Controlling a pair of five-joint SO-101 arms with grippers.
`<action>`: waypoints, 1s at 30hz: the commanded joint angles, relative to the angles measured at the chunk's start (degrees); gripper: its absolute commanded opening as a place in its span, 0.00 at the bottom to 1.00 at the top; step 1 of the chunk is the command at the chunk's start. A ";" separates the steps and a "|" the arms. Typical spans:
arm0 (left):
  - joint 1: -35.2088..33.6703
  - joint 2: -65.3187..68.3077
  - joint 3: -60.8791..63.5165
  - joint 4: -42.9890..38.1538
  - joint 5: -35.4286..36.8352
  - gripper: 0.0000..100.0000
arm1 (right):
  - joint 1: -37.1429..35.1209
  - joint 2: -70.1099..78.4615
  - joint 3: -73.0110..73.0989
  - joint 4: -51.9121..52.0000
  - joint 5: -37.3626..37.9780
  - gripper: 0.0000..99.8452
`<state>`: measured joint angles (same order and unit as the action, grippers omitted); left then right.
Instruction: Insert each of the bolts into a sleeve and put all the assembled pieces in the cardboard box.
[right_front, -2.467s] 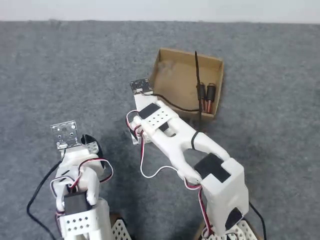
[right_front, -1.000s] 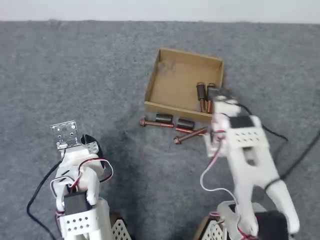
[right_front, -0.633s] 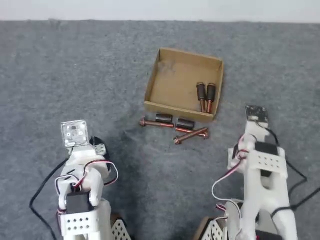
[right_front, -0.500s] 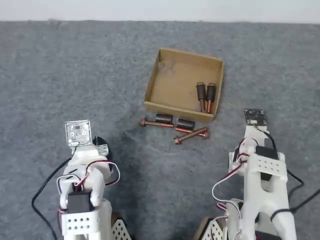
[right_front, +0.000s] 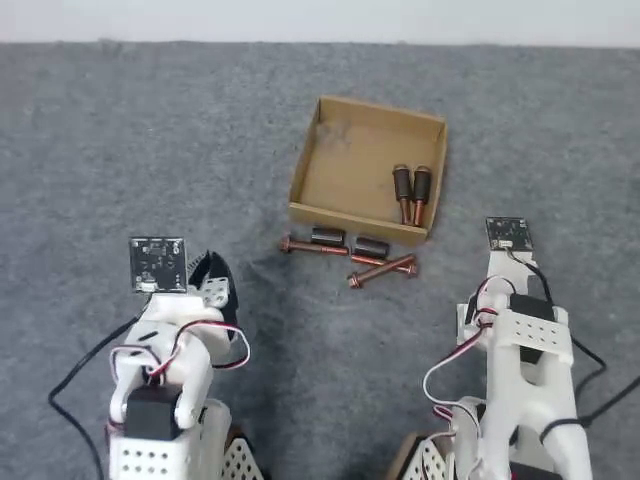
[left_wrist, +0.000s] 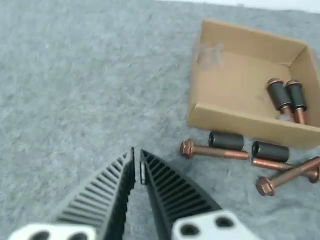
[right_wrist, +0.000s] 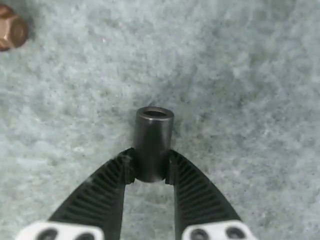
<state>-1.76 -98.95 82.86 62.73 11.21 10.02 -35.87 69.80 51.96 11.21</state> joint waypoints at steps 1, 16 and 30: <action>0.97 16.26 -14.64 -0.62 2.81 0.01 | -0.84 -1.98 -0.53 -1.54 0.97 0.01; 10.99 59.60 -41.19 -0.88 22.95 0.02 | -0.84 -1.98 -0.44 -1.89 0.97 0.01; 16.70 84.13 -44.35 -8.26 37.45 0.02 | -0.92 -1.98 -0.62 -1.98 1.23 0.01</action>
<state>14.42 -18.51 41.63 58.77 46.02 10.02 -35.87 69.80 50.99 11.56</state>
